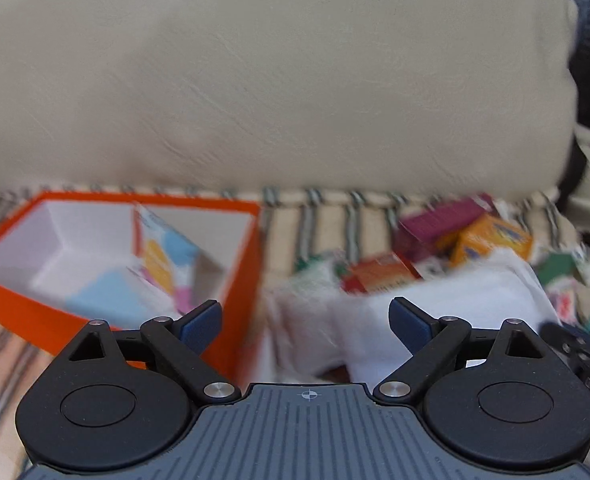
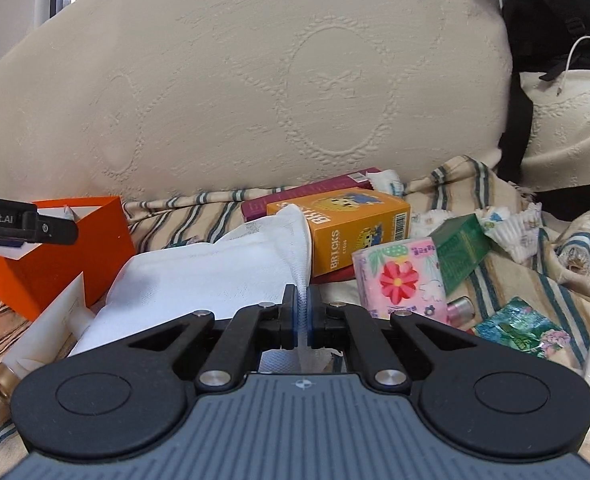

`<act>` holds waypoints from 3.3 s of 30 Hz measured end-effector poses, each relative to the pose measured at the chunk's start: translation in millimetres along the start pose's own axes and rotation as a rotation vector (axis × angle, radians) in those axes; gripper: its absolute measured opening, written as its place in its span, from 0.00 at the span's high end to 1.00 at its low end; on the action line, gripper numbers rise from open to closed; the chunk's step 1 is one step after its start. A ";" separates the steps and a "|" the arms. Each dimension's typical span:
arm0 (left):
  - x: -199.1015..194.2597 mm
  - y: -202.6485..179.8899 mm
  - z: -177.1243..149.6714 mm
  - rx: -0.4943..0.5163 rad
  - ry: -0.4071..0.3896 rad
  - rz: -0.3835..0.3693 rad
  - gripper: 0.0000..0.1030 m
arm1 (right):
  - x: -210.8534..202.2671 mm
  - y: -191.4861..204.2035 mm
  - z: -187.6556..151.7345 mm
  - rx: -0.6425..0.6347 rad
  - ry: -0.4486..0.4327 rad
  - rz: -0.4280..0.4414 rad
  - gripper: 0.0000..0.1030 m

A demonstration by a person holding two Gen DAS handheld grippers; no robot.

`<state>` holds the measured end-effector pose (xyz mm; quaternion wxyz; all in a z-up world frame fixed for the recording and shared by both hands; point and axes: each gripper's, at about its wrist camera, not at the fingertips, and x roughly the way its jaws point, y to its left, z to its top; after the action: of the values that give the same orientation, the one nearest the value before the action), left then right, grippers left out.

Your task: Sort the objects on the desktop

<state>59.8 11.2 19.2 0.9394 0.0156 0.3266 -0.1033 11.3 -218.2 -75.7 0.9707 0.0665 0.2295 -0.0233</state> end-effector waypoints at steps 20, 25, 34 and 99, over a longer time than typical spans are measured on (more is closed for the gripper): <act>59.1 -72.7 -33.2 0.138 0.116 0.098 0.89 | 8.1 11.4 -4.0 -0.070 0.033 -0.040 0.96; 57.6 -56.8 -34.2 0.119 0.083 0.085 1.00 | 8.5 10.8 -3.0 -0.070 0.030 -0.035 0.96; 35.0 -57.3 -25.4 0.158 -0.021 0.109 1.00 | -0.6 25.8 -0.1 -0.122 -0.023 -0.054 0.96; 74.8 -44.8 -30.7 0.159 0.154 -0.102 0.00 | 44.3 -13.5 -12.7 0.227 0.233 0.188 0.67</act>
<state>89.2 -43.4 -49.4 0.9008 0.0812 0.3889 -0.1751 44.2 -230.5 -108.4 0.9217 0.1991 0.3292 0.0498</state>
